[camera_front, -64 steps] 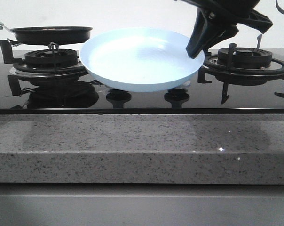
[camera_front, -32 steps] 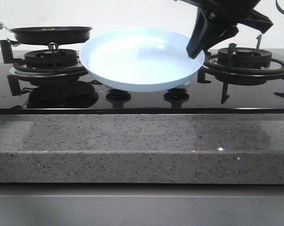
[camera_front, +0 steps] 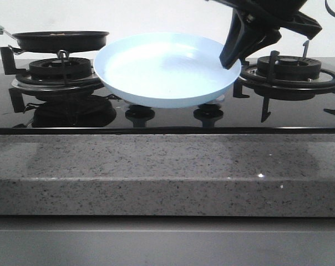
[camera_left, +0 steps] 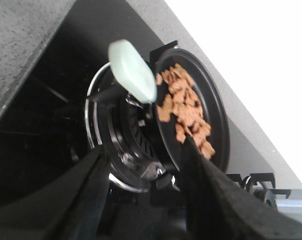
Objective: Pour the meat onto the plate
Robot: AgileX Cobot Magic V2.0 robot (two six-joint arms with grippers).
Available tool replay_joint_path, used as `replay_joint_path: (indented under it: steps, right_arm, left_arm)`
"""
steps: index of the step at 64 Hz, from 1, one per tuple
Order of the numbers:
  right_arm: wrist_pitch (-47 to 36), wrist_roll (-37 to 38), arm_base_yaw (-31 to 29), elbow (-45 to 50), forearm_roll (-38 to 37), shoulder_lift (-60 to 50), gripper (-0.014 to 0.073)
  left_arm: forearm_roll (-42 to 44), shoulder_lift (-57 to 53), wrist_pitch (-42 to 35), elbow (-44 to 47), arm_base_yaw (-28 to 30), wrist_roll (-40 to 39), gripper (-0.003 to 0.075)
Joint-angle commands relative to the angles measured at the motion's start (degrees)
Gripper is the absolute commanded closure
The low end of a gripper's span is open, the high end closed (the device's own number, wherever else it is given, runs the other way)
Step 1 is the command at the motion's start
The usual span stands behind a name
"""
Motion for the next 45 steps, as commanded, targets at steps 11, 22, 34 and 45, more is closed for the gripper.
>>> replay_joint_path:
  steps: [11,22,34,45]
  right_arm:
    - [-2.08,-0.65,0.09,-1.12,1.14,-2.82,0.0662]
    - [-2.08,-0.65,0.09,-1.12,1.14,-2.82,0.0662]
    - [-2.08,-0.65,0.09,-1.12,1.14,-2.82,0.0662]
    - [-2.08,-0.65,0.09,-1.12,1.14,-2.82,0.0662]
  left_arm:
    - [-6.52,6.35,5.0,-8.84,0.15,0.86,0.0406]
    - [-6.57,7.13,3.99,-11.3,0.15,1.51,0.0406]
    - [-6.95,8.7,2.89,-11.56,0.15,1.65,0.0404]
    - [-8.66,10.74,2.85,-11.56,-0.33,3.35,0.0384]
